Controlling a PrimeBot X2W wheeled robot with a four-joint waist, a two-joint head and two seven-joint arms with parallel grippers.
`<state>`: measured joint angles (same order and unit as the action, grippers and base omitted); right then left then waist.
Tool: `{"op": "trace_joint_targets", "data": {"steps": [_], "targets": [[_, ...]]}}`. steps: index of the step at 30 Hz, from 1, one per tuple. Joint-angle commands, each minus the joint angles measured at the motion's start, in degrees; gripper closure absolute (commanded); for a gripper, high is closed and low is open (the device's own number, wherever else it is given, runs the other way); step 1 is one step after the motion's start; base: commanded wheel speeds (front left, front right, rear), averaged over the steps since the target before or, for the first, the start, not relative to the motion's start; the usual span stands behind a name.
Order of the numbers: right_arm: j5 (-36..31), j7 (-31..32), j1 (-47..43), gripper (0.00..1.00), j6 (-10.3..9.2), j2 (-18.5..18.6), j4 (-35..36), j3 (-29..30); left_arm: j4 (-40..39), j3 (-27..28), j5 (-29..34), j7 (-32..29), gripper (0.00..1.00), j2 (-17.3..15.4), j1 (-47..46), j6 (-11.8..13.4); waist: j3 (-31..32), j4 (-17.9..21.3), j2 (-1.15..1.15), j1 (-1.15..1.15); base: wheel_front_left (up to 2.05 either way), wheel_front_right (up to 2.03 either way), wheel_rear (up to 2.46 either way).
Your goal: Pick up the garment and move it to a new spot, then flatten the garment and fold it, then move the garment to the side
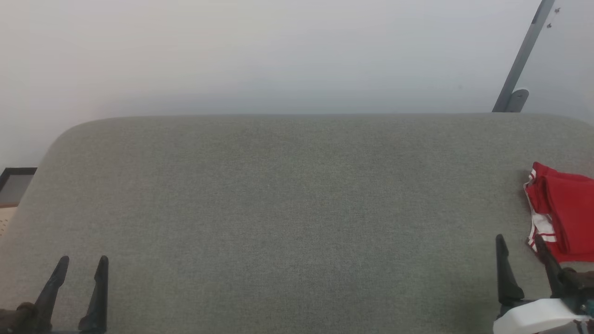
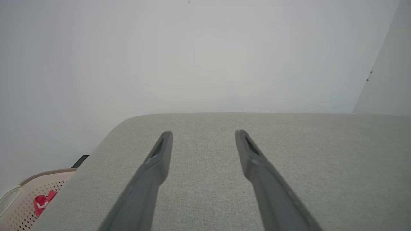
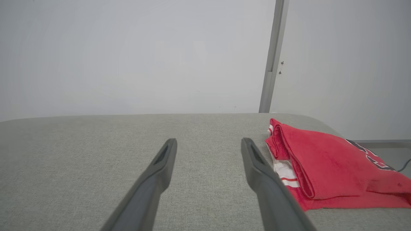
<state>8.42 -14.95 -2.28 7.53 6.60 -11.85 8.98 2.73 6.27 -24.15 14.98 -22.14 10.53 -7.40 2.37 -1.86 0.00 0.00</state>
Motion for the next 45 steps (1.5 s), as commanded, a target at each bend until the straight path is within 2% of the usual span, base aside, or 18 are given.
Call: {"op": "trace_joint_targets", "data": {"steps": [1,21,22,26,45], "targets": [[-0.3,-0.3,-0.7,0.00,-0.09,-0.3,0.4,-0.3,-0.3,0.1,0.4,0.3,0.00,0.2,0.6,-0.1,0.1,-0.1,0.00,0.00,0.00,0.00,0.00],[-0.6,-0.3,-0.8,0.00,-0.09,-0.6,0.5,-1.1,-0.9,0.1,-0.9,0.3,0.00,0.4,0.9,-0.1,0.4,-0.4,0.00,0.00,0.00,0.00,0.00],[-0.4,0.0,-0.2,1.00,0.01,-0.5,0.1,-1.1,-0.6,-0.2,-0.7,0.0,1.00,0.6,0.5,0.0,0.4,-0.4,0.00,0.00,0.00,0.00,0.00],[0.2,0.5,-1.0,1.00,0.01,-1.2,-2.0,-1.2,1.2,-0.9,-1.2,-0.3,1.00,2.7,1.1,0.0,0.4,-0.4,0.00,0.00,0.00,0.00,0.00],[20.8,5.7,1.5,1.00,0.00,-1.8,-1.8,-1.5,3.7,-0.6,-17.8,-5.4,1.00,6.7,-3.5,0.0,-0.1,-0.1,0.00,0.00,0.00,0.00,0.00]]}}
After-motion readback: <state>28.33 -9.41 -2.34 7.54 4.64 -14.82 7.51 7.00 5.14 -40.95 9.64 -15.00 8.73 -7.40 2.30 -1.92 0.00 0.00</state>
